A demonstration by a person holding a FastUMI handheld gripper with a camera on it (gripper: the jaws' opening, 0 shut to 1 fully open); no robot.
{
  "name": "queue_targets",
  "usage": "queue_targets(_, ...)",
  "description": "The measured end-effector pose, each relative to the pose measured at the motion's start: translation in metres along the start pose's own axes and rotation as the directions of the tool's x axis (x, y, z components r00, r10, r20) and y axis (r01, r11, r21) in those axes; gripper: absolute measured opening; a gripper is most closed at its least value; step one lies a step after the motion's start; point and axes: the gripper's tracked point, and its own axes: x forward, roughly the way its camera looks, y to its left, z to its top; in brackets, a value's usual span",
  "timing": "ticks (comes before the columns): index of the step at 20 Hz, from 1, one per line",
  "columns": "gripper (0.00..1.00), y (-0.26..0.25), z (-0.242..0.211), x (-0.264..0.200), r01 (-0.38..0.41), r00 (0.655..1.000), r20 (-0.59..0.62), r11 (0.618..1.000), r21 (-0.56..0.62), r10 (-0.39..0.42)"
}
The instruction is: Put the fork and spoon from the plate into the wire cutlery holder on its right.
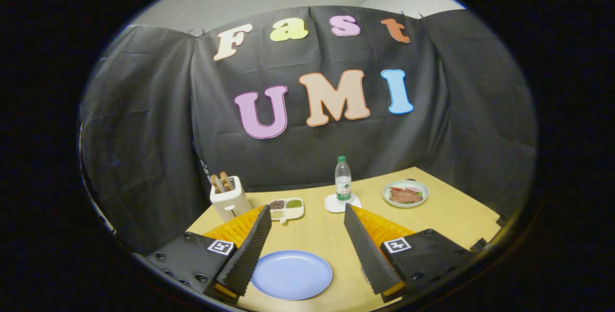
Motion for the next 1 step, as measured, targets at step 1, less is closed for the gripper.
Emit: queue_targets(1, 0.94, -0.0007, -0.0012, -0.0015, 0.004, 1.000, -0.003, 1.000, -0.005, -0.004)
